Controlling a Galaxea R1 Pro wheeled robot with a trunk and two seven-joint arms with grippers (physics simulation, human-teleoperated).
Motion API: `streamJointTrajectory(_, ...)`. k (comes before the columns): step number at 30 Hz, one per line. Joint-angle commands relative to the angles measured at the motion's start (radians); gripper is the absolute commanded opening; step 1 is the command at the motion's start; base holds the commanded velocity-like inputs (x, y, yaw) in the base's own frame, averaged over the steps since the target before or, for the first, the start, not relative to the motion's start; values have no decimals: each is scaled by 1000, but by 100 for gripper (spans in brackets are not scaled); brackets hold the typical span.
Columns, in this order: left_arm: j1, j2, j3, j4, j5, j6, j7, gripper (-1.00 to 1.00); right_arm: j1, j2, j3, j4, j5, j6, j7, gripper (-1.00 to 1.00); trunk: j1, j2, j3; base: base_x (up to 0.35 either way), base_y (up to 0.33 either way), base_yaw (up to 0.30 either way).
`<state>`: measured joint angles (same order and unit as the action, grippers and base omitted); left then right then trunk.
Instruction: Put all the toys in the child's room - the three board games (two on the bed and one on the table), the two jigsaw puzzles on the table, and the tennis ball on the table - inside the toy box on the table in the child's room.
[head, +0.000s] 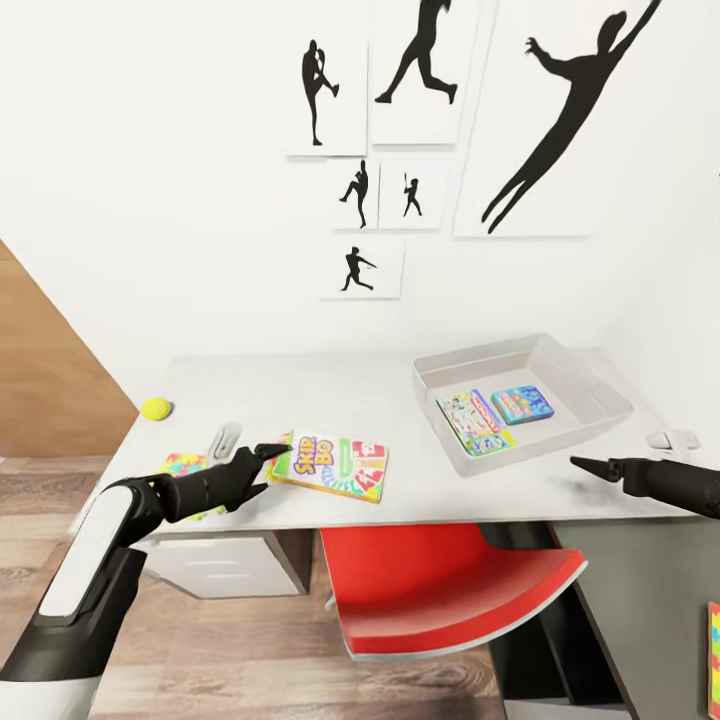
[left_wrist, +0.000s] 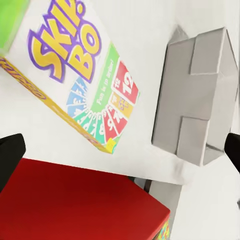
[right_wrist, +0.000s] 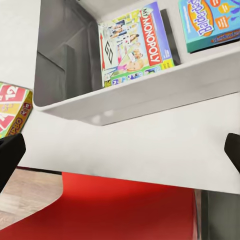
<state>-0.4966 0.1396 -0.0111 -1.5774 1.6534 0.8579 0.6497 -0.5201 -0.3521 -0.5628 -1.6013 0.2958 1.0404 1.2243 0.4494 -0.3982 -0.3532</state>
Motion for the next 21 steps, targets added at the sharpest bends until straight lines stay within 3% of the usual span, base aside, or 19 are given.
streamJointTrajectory(1, 6, 1, 11, -1, 11, -1, 5, 100, -1, 1, 0, -1, 10, 7, 9, 100, 1, -2, 0, 0, 0, 0)
streamJointTrajectory(10, 57, 10, 60, 0, 10, -1, -18, 100, -2, 10, 8, 2, 12, 7, 4, 100, 1, -2, 15, 0, 0, 0)
streamJointTrajectory(15, 138, 20, 110, -8, 11, 1, -27, 100, -2, 39, 10, 3, 25, 7, 1, 100, 1, -2, 23, 0, 0, 0)
streamJointTrajectory(18, 158, 22, 123, -12, 11, 2, -31, 100, -2, 44, 9, 3, 31, 7, -1, 100, 1, -2, 27, 0, 0, 0)
streamJointTrajectory(21, 256, 32, 184, -22, 11, 6, -98, 100, -2, 54, 9, 2, 56, 7, -4, 100, 1, -2, 32, 0, 0, 0)
